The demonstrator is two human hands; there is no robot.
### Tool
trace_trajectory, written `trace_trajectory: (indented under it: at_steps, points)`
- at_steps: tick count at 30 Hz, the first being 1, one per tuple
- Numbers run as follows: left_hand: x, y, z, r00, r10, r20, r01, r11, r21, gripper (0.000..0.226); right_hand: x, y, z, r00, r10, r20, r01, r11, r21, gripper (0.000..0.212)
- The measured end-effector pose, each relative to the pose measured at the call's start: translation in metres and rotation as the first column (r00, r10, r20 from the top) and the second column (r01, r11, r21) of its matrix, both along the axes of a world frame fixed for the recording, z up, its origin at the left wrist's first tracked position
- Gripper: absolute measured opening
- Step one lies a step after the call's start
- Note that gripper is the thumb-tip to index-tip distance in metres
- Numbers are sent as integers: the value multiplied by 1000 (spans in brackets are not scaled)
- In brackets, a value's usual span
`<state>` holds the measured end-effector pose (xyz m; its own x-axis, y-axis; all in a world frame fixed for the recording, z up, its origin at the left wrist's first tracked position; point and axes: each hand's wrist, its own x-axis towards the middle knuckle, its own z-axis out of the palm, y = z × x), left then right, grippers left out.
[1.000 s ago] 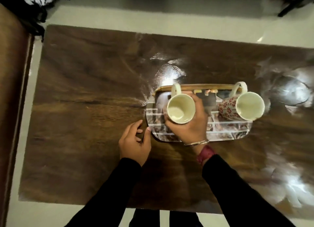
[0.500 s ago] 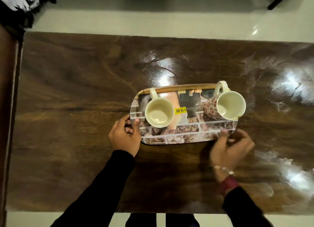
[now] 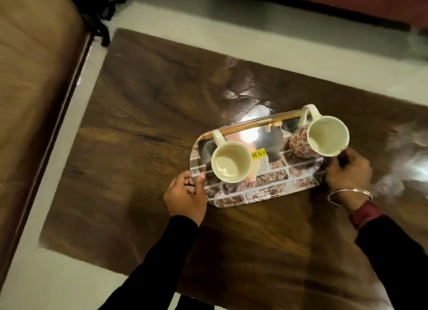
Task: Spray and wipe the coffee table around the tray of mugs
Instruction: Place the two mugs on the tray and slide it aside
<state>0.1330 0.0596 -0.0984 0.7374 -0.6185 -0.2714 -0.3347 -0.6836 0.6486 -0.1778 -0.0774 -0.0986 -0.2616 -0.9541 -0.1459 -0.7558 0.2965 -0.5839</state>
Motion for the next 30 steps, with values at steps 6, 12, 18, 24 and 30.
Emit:
trace_trajectory:
  at_steps: [6,12,18,24,30]
  points:
    - [50,29,-6,930,342,-139,-348,937,-24,30,120,-78,4,934,356,-22,-356,935,8,32]
    - [85,32,-6,775,574,-265,-608,791,-65,18,246,-141,11,789,610,-73,-613,789,-41,23]
    - [118,18,-7,659,669,-344,-731,677,-84,30,348,-180,20,668,735,-121,-741,671,-14,27]
    - [148,5,-10,594,696,-403,-791,597,-136,31,415,-199,15,596,788,-158,-798,603,-2,25]
    - [151,-2,-7,561,700,-442,-817,553,-162,29,440,-207,10,589,790,-169,-799,601,26,25]
